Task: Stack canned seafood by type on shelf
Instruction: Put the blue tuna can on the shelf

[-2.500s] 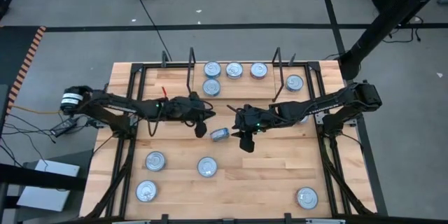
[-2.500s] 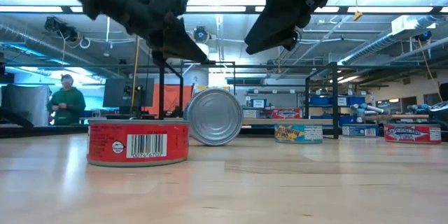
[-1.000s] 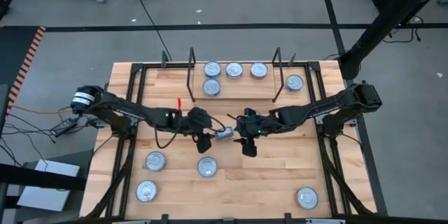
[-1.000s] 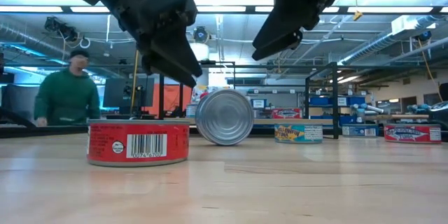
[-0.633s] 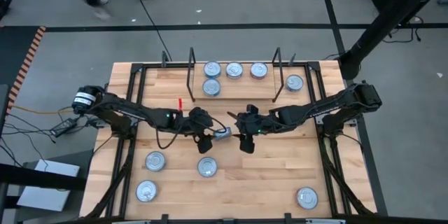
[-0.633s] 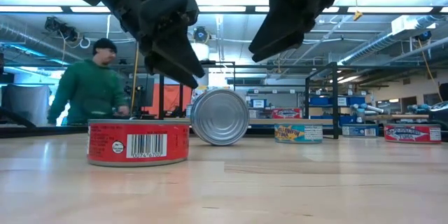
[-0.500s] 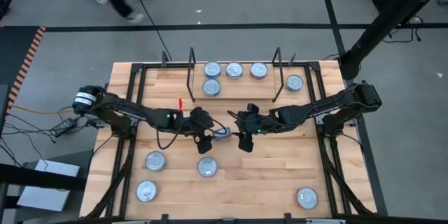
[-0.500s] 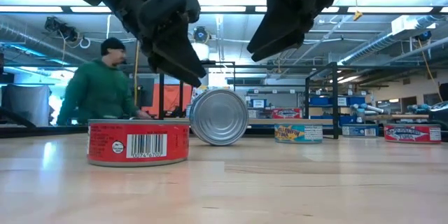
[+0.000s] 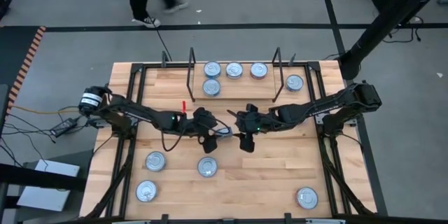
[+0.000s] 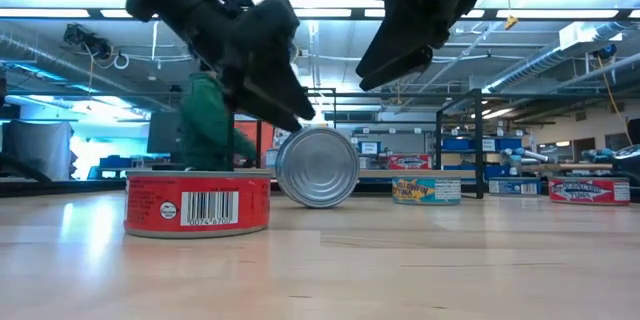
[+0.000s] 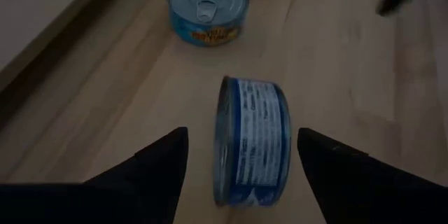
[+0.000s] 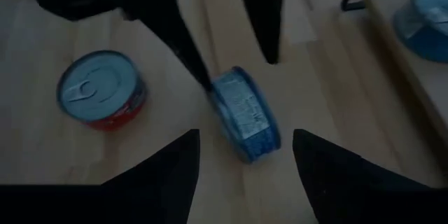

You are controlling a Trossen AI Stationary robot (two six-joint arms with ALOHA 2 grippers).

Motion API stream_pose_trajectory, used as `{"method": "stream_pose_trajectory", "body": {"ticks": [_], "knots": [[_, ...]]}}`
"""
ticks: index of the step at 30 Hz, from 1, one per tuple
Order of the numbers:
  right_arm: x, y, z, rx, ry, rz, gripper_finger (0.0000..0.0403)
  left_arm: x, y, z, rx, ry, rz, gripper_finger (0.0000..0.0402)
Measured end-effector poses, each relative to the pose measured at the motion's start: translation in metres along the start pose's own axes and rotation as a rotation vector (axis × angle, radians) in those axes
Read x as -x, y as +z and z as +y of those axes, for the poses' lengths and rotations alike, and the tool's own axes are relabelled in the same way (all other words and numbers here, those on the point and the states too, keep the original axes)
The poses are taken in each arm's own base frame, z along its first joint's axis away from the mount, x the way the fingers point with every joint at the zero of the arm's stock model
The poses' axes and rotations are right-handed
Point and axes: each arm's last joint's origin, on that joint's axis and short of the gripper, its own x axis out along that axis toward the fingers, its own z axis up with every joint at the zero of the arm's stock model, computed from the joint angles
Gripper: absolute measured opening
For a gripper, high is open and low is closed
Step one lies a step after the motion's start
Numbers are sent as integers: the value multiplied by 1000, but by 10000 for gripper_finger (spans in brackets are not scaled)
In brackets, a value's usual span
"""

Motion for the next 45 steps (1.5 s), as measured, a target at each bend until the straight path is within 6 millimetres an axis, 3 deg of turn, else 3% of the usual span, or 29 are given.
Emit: {"method": "stream_pose_trajectory", "body": {"ticks": [14,28,32,37,45], "knots": [[0,-2,1,36,25,21,236,-33,3,-18,-116,79,108,266],[5,-1,0,1,27,21,234,-25,19,-23,-247,108,206,148],[22,3,-2,-7,22,-3,234,-17,39,-26,-346,158,213,148],[60,3,-6,-53,-49,-35,226,-5,74,-26,-456,227,167,148],[116,-9,-11,-95,-146,-64,211,-7,113,8,-556,375,75,148]]}}
